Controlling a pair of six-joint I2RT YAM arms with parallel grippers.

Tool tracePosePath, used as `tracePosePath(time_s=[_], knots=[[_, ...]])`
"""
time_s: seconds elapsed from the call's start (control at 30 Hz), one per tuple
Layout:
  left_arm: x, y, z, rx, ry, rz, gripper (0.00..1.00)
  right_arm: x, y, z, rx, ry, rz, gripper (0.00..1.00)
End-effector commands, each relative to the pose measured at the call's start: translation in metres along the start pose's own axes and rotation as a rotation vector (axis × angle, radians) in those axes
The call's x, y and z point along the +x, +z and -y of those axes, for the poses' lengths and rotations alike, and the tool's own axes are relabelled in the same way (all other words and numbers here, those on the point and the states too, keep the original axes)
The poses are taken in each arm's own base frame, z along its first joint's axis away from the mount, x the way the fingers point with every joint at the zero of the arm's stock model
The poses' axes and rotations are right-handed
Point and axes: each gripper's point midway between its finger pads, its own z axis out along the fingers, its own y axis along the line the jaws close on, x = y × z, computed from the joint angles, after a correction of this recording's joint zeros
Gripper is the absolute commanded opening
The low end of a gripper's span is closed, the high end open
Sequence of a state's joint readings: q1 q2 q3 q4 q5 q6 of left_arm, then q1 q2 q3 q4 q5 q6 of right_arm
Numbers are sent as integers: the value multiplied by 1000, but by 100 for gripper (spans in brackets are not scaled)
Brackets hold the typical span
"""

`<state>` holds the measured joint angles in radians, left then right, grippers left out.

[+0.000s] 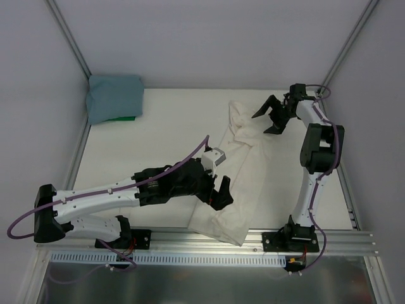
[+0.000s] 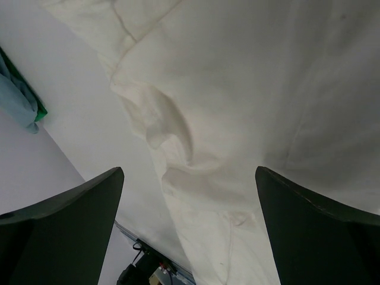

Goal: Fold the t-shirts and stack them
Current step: Rotate the tshirt 90 degrees

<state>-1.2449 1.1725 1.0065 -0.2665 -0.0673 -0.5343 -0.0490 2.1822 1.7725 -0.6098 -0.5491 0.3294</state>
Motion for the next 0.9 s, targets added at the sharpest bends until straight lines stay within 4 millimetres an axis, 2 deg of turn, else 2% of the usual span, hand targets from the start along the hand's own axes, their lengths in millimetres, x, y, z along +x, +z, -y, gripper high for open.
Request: tracePosePath(time_s=[0.0, 0.2, 0.33, 0.43, 0.57, 0.63, 0.67, 0.73, 0.77, 0.8, 0.83, 0.87], knots=[[-14, 0, 19, 61, 22, 27, 99, -9, -4, 5, 43, 19, 27, 100], [-16, 8, 20, 50, 48, 8, 99, -8, 10, 20, 79, 39, 10, 99], [-18, 10, 22, 51, 56, 7, 99, -6, 29, 26, 90, 46, -19, 99], [-22, 8, 25, 58, 60, 16, 99, -8, 38, 20, 80, 38, -28, 100], [-22, 7, 24, 50, 70, 8, 99, -7, 62, 16, 62, 40, -57, 99], [-22, 7, 22, 45, 74, 4, 99, -16, 67, 6, 33, 32, -42, 99], [-20, 7, 21, 42, 77, -1, 99, -9, 78, 0, 20, 38, -65, 99], [-18, 8, 19, 32, 78, -10, 99, -18, 85, -17, -29, 24, -45, 99], [-17, 8, 17, 26, 79, -15, 99, -16, 90, -27, -51, 28, -55, 100], [-17, 8, 16, 23, 80, -17, 99, -16, 102, -26, -55, 40, -68, 100], [-15, 8, 15, 20, 80, -22, 99, -26, 102, -42, -93, 17, -39, 100], [-15, 8, 13, 14, 79, -22, 99, -25, 107, -50, -117, 12, -47, 100]])
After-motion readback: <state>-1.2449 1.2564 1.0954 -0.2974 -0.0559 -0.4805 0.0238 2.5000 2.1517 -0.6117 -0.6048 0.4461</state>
